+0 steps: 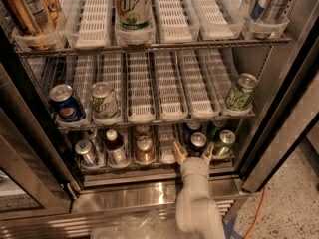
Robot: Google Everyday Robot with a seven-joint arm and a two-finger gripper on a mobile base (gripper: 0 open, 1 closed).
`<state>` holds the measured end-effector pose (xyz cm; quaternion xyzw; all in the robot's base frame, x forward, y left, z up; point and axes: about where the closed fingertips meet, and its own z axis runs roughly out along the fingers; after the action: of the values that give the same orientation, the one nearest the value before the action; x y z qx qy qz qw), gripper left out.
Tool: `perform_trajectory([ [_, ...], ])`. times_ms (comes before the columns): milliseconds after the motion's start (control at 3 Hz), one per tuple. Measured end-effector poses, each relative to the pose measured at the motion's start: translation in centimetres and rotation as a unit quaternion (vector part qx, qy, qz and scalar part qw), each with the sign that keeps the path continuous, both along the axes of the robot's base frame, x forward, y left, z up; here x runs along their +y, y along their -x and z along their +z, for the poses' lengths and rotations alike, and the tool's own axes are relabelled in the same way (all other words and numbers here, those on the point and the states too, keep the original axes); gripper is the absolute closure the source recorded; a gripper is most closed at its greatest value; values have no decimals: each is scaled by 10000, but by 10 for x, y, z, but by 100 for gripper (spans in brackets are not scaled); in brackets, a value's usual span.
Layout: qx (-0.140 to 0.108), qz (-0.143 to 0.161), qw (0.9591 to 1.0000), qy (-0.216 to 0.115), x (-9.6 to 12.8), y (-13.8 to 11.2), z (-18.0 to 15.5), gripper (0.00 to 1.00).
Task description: Pick pepsi can from bottom shelf of fridge
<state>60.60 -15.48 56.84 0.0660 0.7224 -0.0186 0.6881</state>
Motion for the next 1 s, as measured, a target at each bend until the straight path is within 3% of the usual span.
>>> perform_trajectory([
  [333, -3, 0, 10000, 19, 2, -1, 0, 31],
  [1000, -2, 0, 10000, 18, 2, -1, 0, 78],
])
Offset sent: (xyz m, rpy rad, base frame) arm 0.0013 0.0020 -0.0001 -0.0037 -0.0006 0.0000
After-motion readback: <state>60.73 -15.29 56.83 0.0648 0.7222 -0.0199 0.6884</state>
